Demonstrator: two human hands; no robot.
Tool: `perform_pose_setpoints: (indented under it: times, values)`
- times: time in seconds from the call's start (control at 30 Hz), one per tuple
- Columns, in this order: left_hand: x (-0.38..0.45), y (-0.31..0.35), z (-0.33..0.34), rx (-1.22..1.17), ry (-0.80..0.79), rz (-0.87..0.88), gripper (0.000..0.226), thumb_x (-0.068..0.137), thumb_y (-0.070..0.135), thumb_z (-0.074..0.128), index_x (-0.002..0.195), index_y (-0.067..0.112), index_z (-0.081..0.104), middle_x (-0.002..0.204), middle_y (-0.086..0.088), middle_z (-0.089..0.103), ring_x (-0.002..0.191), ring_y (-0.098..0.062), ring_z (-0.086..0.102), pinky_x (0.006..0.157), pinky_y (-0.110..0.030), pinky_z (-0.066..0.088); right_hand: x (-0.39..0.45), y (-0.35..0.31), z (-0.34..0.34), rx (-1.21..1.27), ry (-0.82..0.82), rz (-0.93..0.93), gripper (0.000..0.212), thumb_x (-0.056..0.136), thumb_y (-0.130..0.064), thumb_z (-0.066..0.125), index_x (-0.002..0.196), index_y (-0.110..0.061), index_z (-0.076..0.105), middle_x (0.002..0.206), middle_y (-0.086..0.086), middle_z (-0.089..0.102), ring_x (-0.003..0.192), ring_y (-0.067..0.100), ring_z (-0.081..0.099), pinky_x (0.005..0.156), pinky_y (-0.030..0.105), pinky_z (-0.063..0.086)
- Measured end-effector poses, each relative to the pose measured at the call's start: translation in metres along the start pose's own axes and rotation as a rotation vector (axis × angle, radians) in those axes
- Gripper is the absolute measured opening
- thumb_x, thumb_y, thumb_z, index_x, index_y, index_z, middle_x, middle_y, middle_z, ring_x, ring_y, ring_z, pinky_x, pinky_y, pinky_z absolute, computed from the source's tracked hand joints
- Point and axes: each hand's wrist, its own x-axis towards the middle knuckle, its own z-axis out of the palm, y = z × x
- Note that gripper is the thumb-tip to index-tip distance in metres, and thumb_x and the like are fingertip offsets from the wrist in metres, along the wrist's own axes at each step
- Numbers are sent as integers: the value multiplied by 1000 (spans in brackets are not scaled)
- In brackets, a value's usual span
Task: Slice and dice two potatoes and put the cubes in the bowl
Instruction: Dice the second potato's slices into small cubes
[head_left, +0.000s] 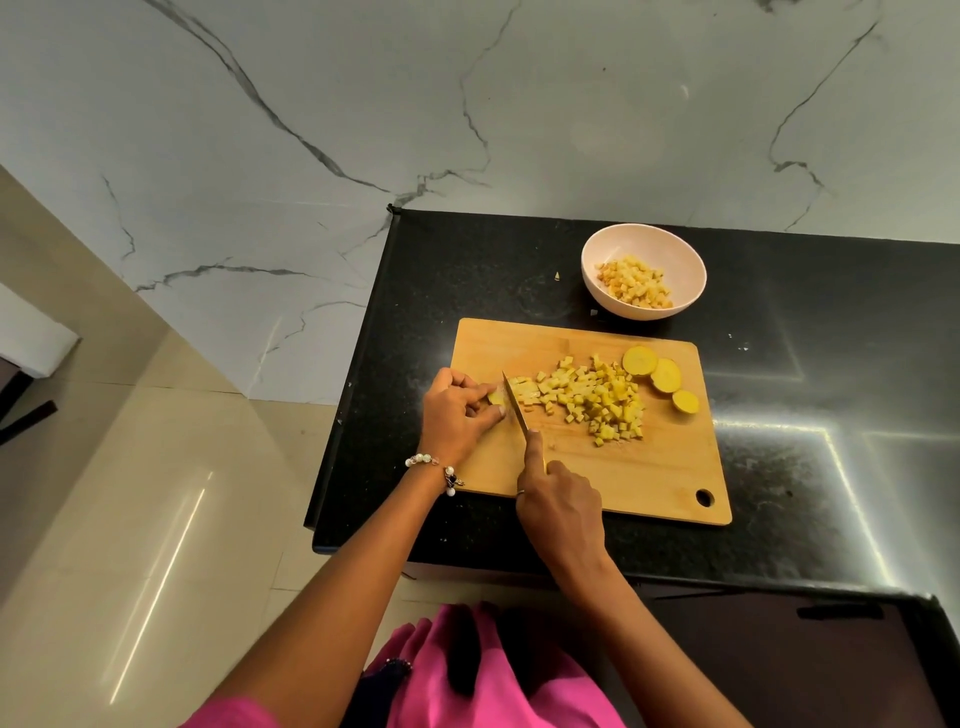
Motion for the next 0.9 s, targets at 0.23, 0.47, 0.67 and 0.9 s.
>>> perform_pose_setpoints:
  times: [0.23, 0.47, 0.67, 0.9]
  values:
    - [-1, -4, -3, -1, 6, -18, 39, 70, 15, 81, 106, 5, 70, 100, 2, 53, 71, -2, 54, 69, -5, 46, 4, -1, -3, 228, 36, -63, 52, 101, -25, 28, 151, -17, 14, 98, 12, 63, 83, 33, 60, 58, 32, 32]
    - [-1, -5, -1, 4, 37, 7, 31, 73, 13, 79, 102, 5, 71, 101, -1, 55, 68, -4, 54, 68, -7, 48, 9, -3, -2, 105, -44, -92, 55, 101, -21, 28, 151, -14, 8, 101, 12, 61, 83, 32, 59, 58, 33, 32]
    - [-2, -6, 5, 4, 68, 29, 28, 72, 8, 78, 99, 2, 72, 97, 0, 52, 61, 0, 49, 65, -4, 45, 14, -12, -4, -5, -79, -101, 60, 85, -10, 56, 143, -6, 38, 68, 12, 61, 50, 30, 57, 43, 27, 26]
    - [-3, -6, 8, 25, 82, 53, 26, 72, 8, 77, 97, 2, 72, 95, -6, 56, 64, -4, 49, 63, -7, 45, -12, 6, 8, -12, -63, -71, 67, 55, -14, 84, 118, -4, 65, 49, 6, 53, 31, 24, 46, 36, 24, 16]
